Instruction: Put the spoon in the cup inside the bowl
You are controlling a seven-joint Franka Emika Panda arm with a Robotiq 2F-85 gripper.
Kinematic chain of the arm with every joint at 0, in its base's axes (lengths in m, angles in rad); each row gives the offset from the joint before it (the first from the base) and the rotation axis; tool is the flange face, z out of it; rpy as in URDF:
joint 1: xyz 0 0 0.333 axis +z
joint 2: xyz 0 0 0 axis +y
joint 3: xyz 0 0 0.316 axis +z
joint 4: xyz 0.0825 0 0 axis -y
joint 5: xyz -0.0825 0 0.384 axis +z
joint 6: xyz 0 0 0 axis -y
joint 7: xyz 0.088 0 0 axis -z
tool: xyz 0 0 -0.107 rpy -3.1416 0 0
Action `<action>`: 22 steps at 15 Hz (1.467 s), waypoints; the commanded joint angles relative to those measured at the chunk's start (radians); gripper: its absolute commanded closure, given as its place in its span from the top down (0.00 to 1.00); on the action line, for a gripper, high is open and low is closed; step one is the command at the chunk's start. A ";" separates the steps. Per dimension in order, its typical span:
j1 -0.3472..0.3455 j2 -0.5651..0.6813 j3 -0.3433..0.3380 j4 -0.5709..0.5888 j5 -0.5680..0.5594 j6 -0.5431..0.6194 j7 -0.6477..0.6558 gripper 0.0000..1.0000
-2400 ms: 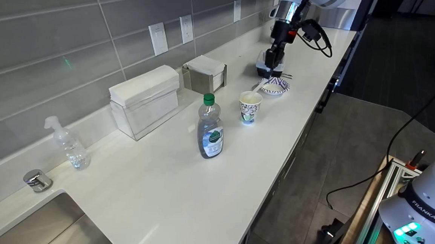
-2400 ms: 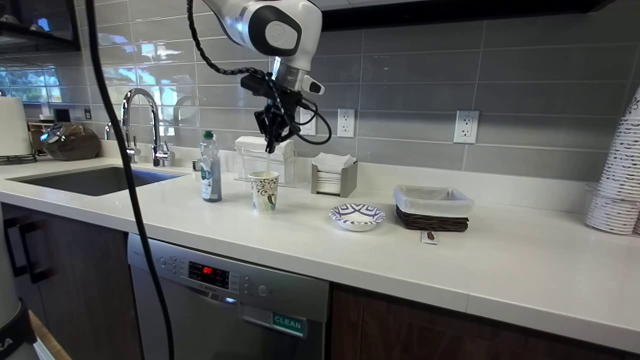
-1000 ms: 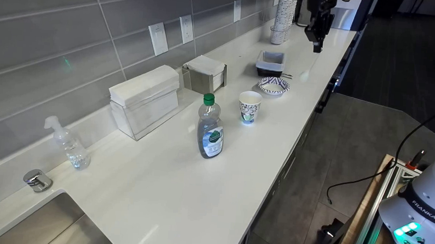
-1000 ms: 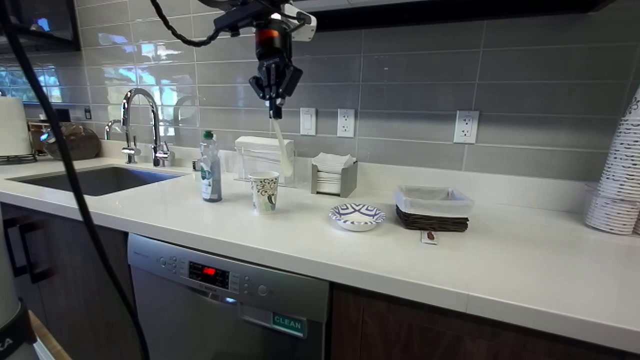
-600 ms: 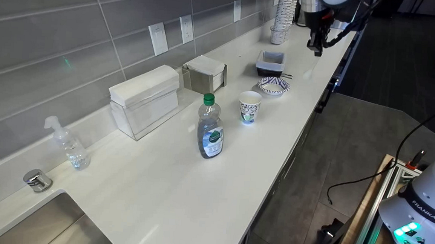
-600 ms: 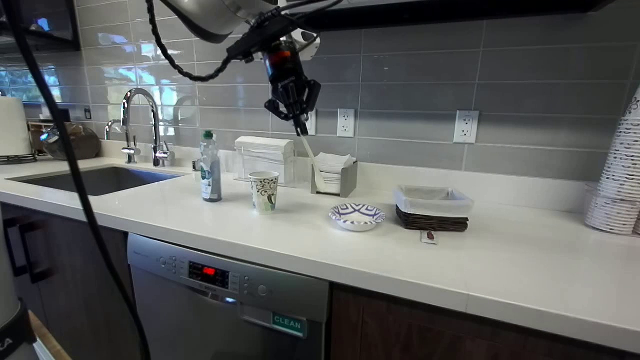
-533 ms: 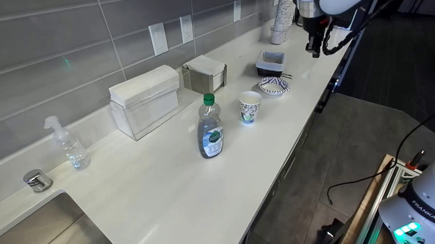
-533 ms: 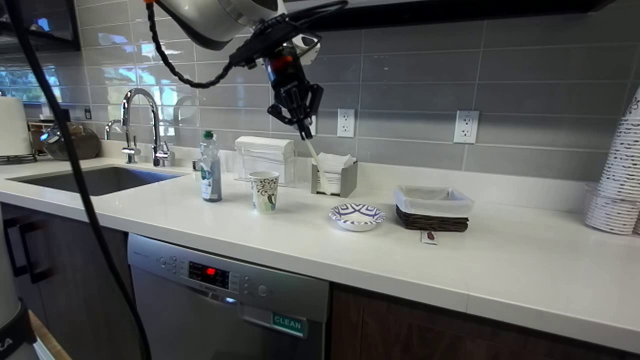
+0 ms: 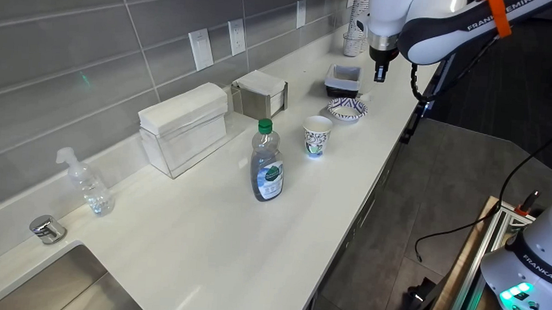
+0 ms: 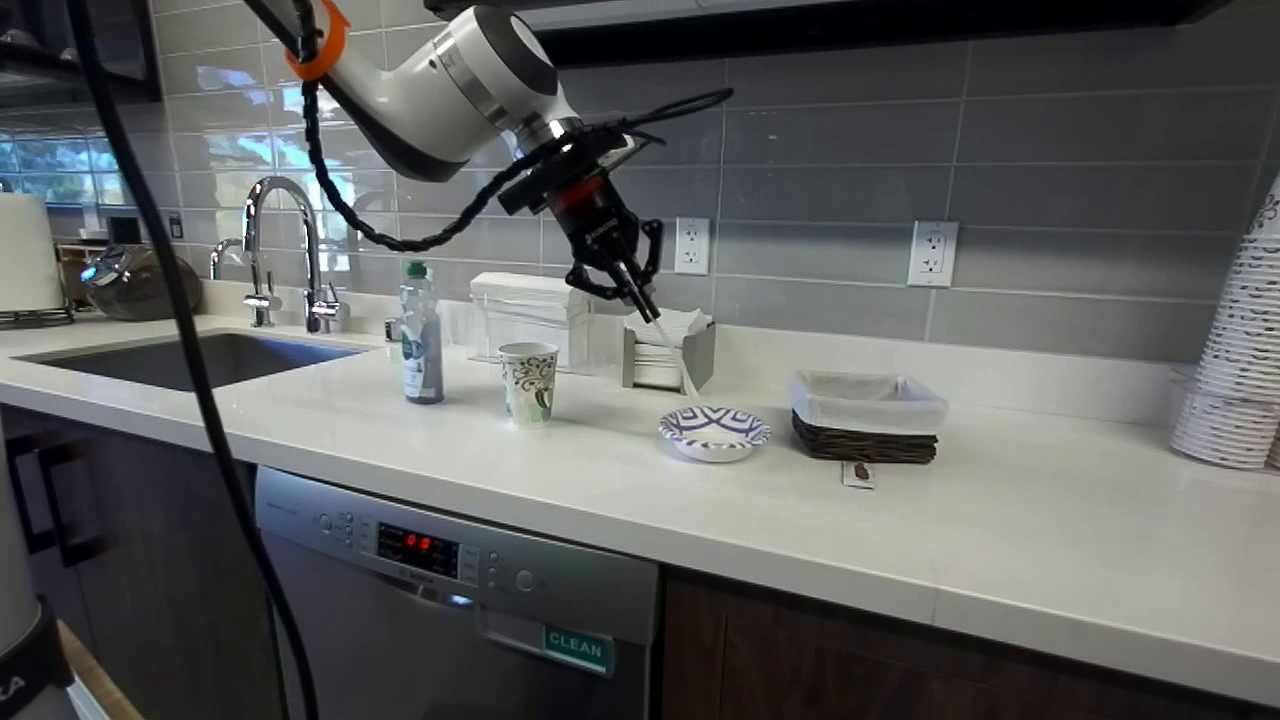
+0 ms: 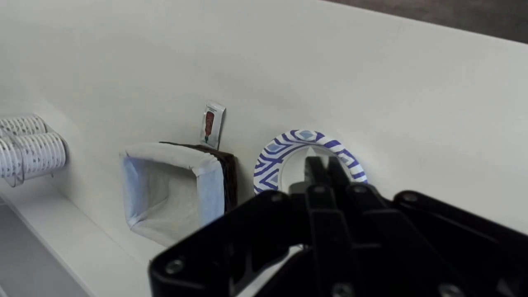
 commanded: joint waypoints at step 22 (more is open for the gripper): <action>-0.032 0.168 -0.021 -0.076 -0.454 0.338 0.510 0.01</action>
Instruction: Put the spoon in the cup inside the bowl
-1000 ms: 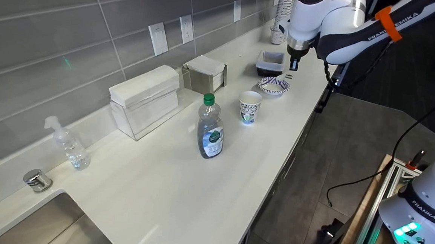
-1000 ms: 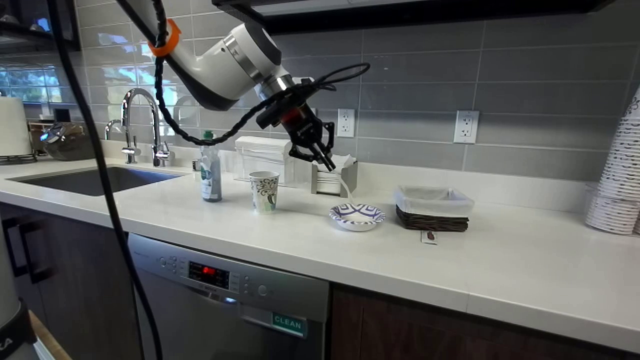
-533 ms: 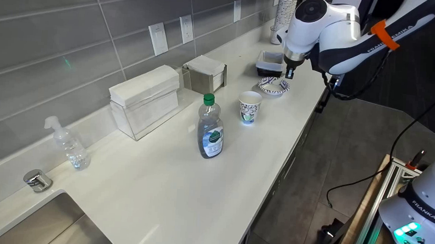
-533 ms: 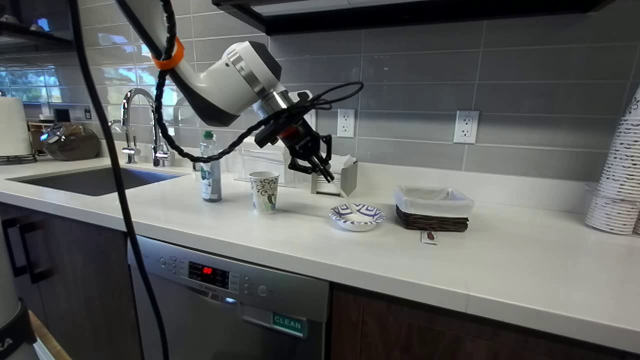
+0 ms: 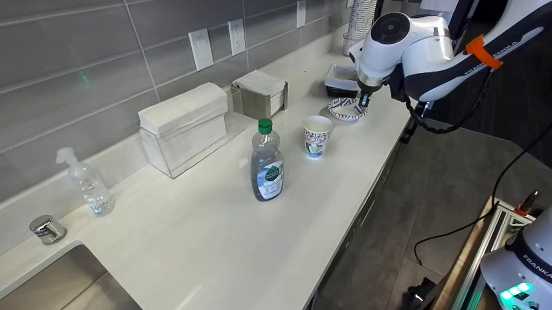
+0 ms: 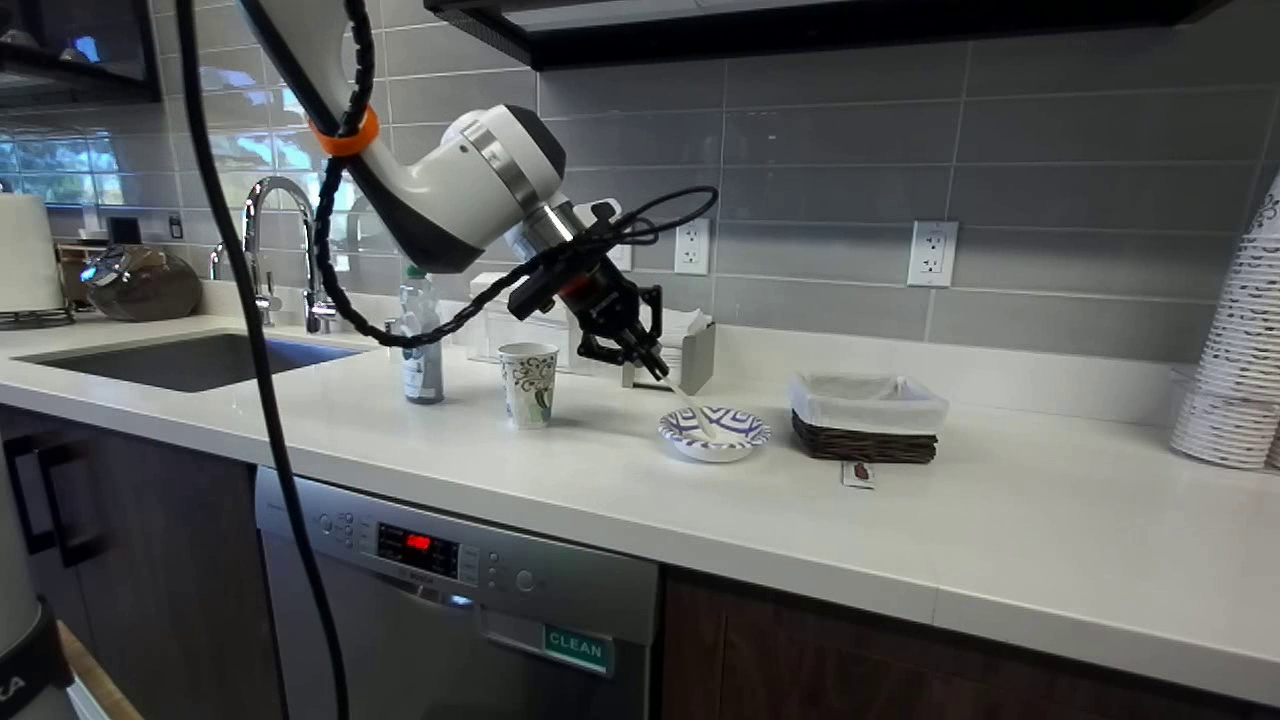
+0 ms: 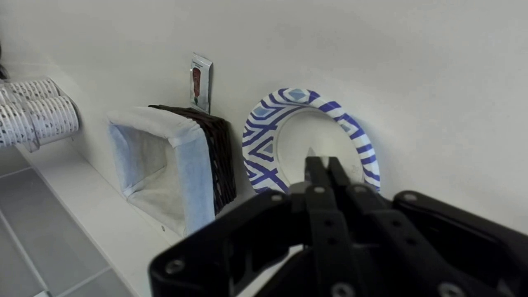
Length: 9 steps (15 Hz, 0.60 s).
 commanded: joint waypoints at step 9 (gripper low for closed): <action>0.007 0.061 -0.009 -0.005 -0.063 0.036 0.095 0.11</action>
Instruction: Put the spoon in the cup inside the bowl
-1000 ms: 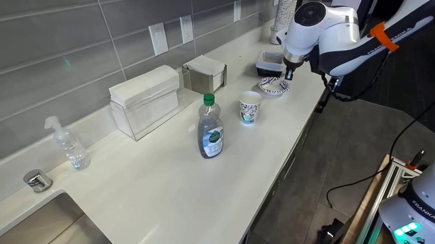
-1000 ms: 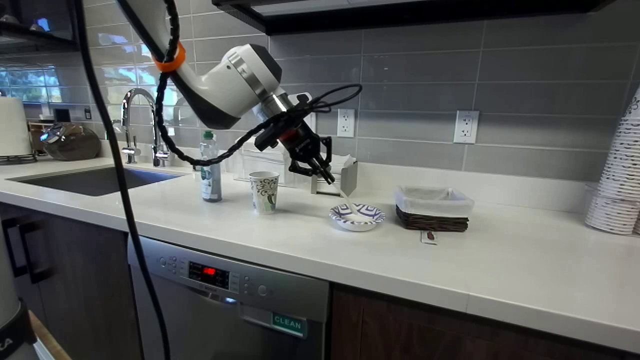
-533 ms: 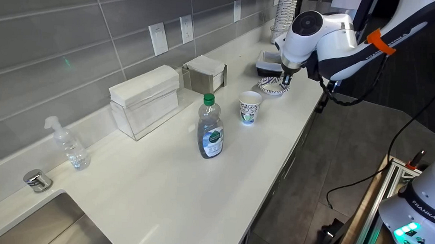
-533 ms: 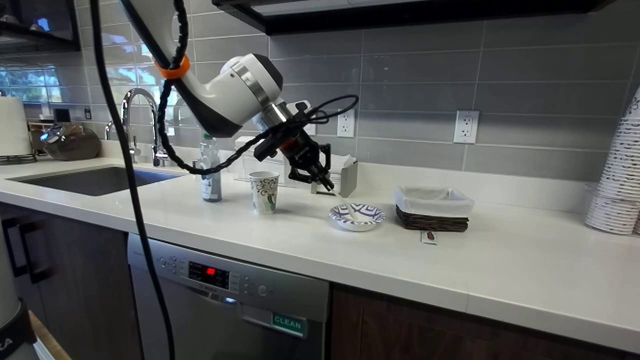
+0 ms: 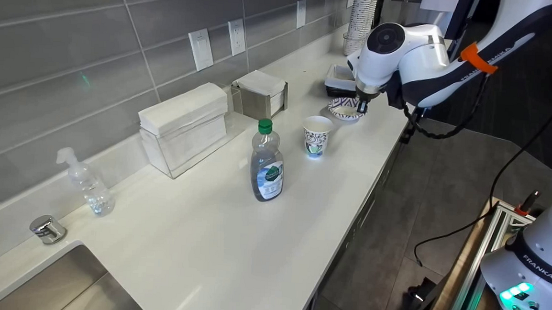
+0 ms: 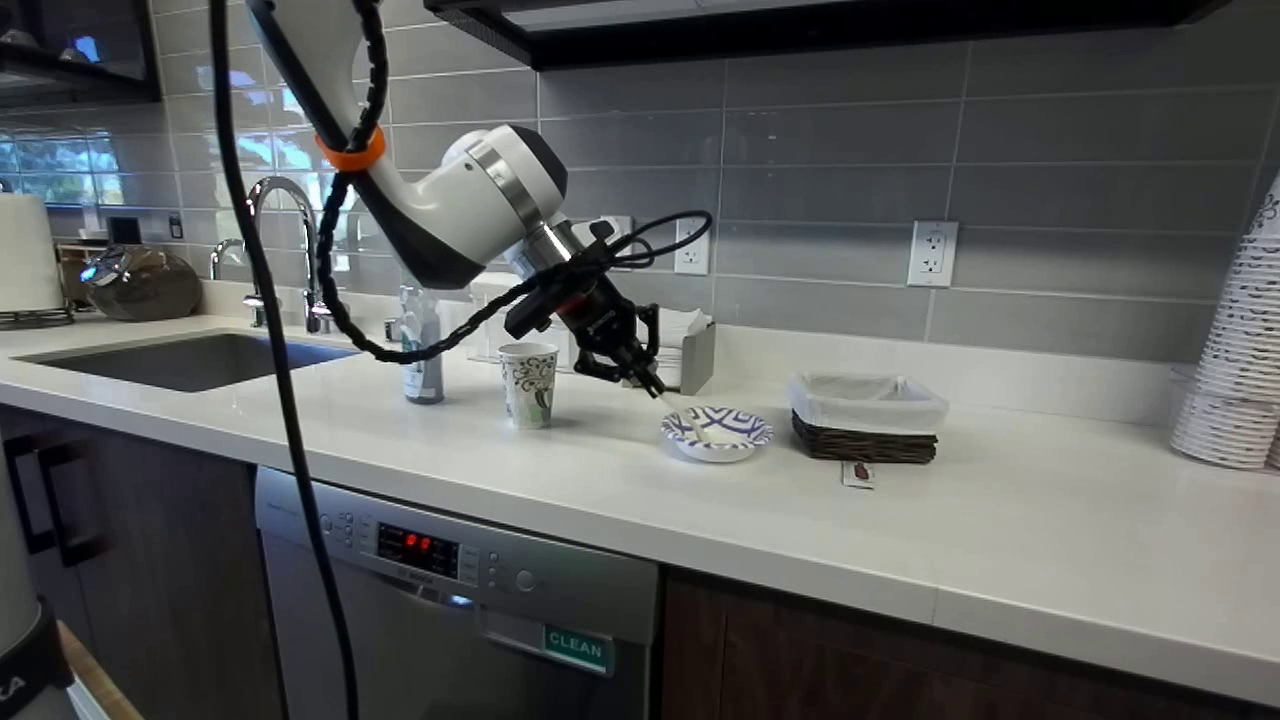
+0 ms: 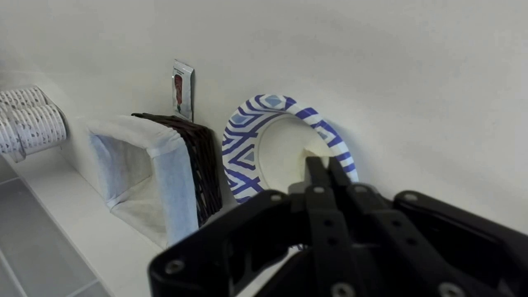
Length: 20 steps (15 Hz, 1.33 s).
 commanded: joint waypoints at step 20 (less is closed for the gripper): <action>-0.018 -0.136 -0.050 -0.072 0.657 -0.106 -0.359 1.00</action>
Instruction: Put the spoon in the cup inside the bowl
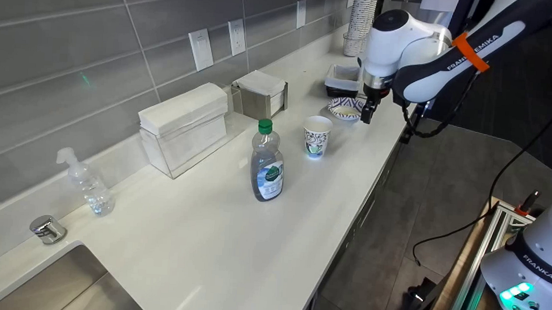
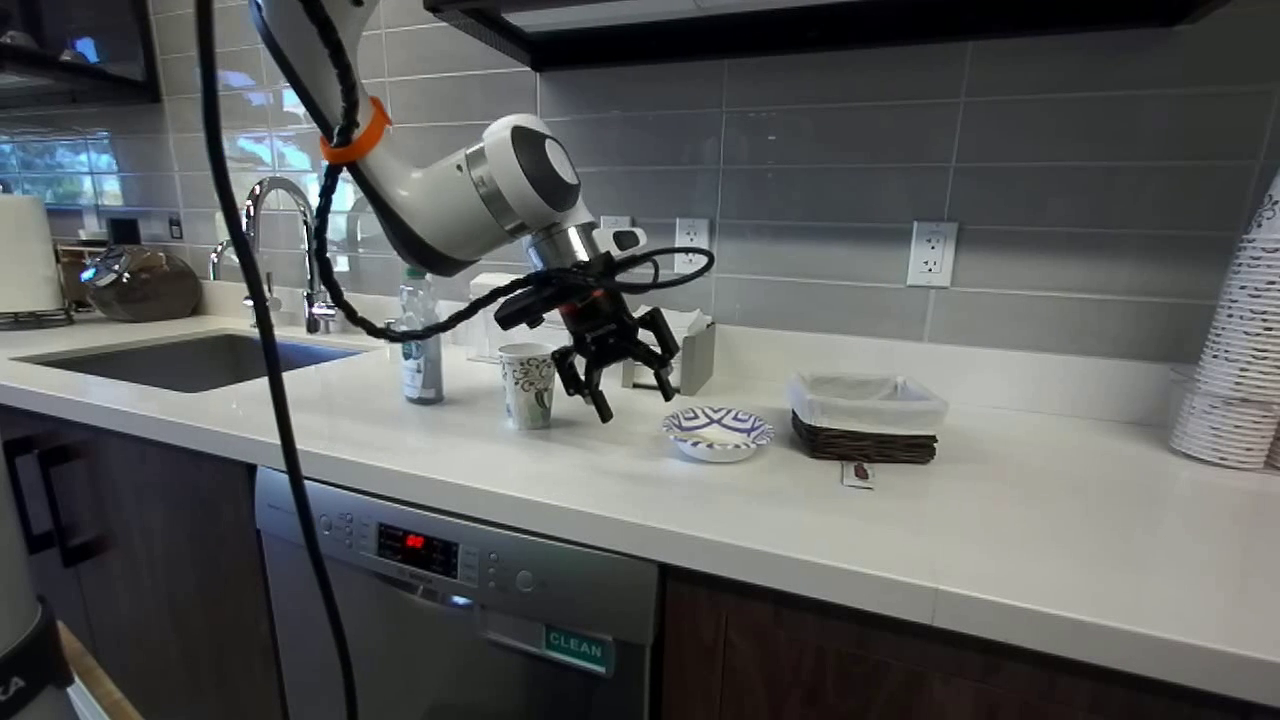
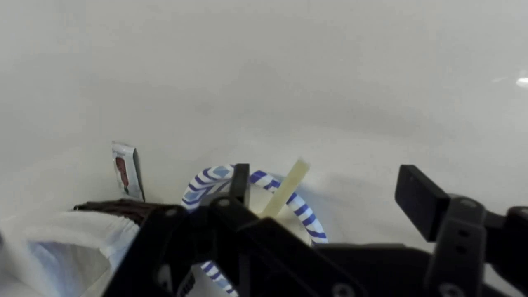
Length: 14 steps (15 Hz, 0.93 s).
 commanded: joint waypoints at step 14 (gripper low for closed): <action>0.002 -0.377 -0.028 0.219 0.627 -0.625 -0.242 1.00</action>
